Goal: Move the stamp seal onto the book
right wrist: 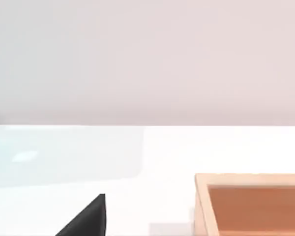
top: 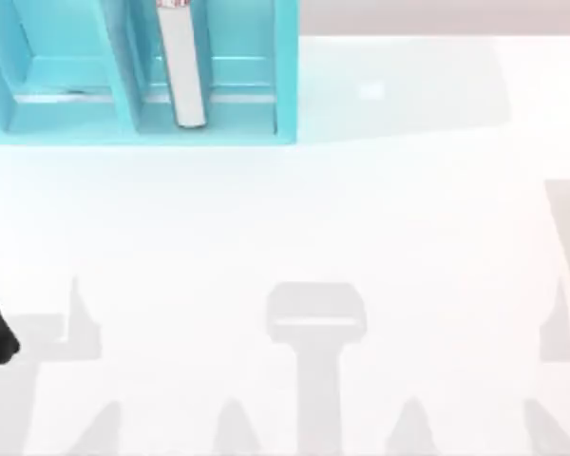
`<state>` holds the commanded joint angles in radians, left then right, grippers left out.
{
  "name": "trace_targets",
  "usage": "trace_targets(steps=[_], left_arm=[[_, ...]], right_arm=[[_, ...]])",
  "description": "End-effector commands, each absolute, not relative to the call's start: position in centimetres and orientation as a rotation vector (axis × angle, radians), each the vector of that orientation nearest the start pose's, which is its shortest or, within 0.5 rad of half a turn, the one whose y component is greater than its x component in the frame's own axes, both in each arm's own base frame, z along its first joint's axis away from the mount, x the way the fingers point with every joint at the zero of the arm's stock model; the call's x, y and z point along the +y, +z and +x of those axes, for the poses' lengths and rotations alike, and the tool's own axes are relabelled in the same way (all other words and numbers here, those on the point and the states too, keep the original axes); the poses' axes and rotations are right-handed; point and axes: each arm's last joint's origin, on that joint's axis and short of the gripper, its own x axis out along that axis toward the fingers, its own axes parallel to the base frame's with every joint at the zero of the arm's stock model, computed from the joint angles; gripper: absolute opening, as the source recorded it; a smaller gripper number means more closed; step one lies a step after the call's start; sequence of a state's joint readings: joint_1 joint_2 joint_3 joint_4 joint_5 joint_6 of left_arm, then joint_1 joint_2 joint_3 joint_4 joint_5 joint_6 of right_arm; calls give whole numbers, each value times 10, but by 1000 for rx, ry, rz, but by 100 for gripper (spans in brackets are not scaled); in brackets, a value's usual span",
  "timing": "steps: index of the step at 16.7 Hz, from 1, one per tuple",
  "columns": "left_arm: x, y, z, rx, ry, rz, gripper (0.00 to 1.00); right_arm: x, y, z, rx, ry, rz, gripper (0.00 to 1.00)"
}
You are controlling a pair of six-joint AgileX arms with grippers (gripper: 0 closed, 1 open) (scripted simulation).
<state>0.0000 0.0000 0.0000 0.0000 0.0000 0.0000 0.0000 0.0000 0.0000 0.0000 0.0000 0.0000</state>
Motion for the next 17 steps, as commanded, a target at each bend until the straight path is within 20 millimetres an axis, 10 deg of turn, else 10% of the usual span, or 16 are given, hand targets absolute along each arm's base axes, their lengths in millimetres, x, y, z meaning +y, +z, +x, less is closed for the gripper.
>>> trace_targets(steps=[9, 17], left_arm=[[-2, 191, 123, 0, 63, -21, 100], [-35, 219, 222, 73, 42, -3, 100]], right_arm=[[-1, 160, 106, 0, 0, 0, 100], [-1, 160, 106, 0, 0, 0, 100]])
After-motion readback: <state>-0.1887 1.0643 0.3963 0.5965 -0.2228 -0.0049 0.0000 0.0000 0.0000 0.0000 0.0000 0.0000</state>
